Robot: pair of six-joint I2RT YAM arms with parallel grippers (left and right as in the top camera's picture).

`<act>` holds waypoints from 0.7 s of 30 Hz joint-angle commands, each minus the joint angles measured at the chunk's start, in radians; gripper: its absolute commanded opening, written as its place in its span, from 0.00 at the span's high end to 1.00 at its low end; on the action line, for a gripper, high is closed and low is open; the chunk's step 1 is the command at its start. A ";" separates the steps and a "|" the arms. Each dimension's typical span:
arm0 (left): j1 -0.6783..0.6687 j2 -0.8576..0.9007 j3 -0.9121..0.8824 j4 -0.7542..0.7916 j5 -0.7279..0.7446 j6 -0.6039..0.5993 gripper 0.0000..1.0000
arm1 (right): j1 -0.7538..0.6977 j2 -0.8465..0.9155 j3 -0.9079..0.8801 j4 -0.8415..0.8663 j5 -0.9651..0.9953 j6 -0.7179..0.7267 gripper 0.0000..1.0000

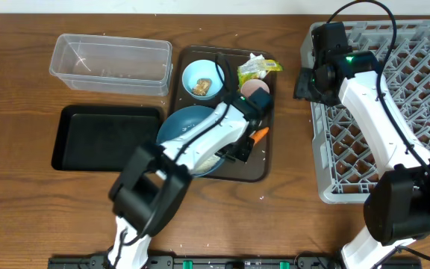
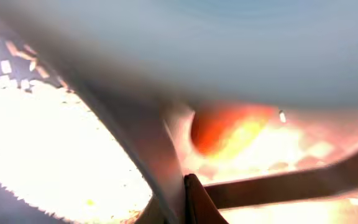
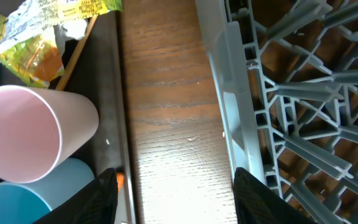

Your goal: Sort waste into correct bins and load items into the dishwasher rack

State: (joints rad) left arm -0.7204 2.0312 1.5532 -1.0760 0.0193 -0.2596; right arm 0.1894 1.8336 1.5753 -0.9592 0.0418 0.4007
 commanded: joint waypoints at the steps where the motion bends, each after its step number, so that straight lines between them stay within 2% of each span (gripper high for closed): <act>1: 0.011 -0.103 0.024 -0.009 -0.013 -0.008 0.94 | -0.005 -0.012 0.008 0.006 0.015 -0.014 0.46; 12: 0.045 -0.216 0.027 -0.009 -0.005 -0.008 0.94 | -0.005 -0.012 0.008 0.005 0.034 -0.017 0.45; 21: 0.220 -0.349 0.036 -0.015 0.120 -0.008 0.94 | -0.005 -0.012 0.008 0.005 0.034 -0.017 0.45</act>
State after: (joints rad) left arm -0.5606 1.7420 1.5551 -1.0855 0.0875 -0.2626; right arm 0.1894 1.8336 1.5753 -0.9550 0.0605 0.3973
